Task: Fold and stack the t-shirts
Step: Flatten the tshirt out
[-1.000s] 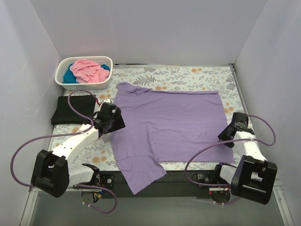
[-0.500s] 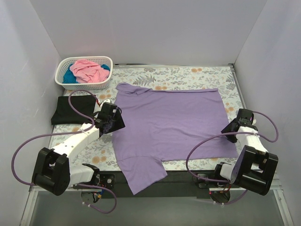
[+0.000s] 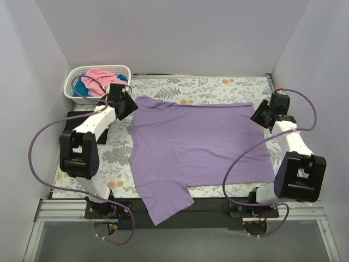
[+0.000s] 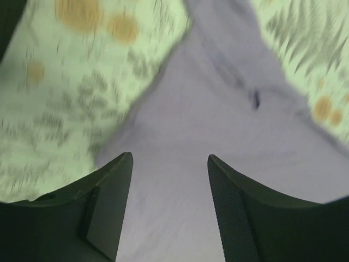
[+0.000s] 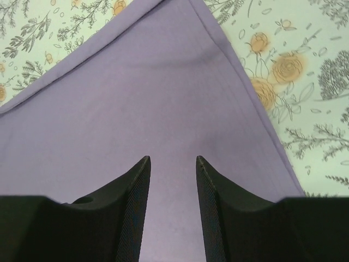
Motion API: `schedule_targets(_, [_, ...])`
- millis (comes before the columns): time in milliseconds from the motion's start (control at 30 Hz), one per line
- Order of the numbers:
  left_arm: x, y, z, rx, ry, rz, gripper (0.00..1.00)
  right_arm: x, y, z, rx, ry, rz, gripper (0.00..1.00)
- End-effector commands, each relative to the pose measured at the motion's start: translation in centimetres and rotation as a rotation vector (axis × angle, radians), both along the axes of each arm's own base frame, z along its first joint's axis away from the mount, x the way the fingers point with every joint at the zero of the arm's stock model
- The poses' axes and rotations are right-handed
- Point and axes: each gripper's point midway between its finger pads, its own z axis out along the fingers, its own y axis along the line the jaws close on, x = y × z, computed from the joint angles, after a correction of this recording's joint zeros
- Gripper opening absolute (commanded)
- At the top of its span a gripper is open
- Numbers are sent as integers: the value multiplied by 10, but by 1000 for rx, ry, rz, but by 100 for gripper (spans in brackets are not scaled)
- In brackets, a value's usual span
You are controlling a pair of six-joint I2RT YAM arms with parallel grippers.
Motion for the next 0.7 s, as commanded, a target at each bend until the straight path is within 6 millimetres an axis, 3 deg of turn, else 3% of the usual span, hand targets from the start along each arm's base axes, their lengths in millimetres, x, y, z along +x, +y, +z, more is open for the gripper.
schedule_targets(0, [52, 0, 21, -22, -86, 6, 54, 35, 2, 19, -36, -76, 59, 45])
schedule_targets(33, [64, -2, 5, -16, -57, 4, 52, 41, 7, 21, -24, -93, 86, 45])
schedule_targets(100, [91, -5, 17, -8, -101, -11, 46, 51, 10, 16, -19, -89, 110, 45])
schedule_targets(133, [98, -5, -3, 7, -67, -13, 44, 59, 10, 22, -20, -109, 117, 45])
schedule_targets(167, [112, -5, 7, 15, -98, -13, 43, 63, 11, 15, -13, -94, 126, 45])
schedule_targets(267, [133, -1, -11, 64, -85, -14, 41, 75, 16, 11, 4, -100, 164, 45])
schedule_targets(433, [157, 11, -26, 172, -117, -30, 41, 82, 26, 0, 28, -100, 212, 44])
schedule_targets(667, [164, 11, -52, 222, -107, -95, 41, 78, 25, -15, 20, -75, 220, 44])
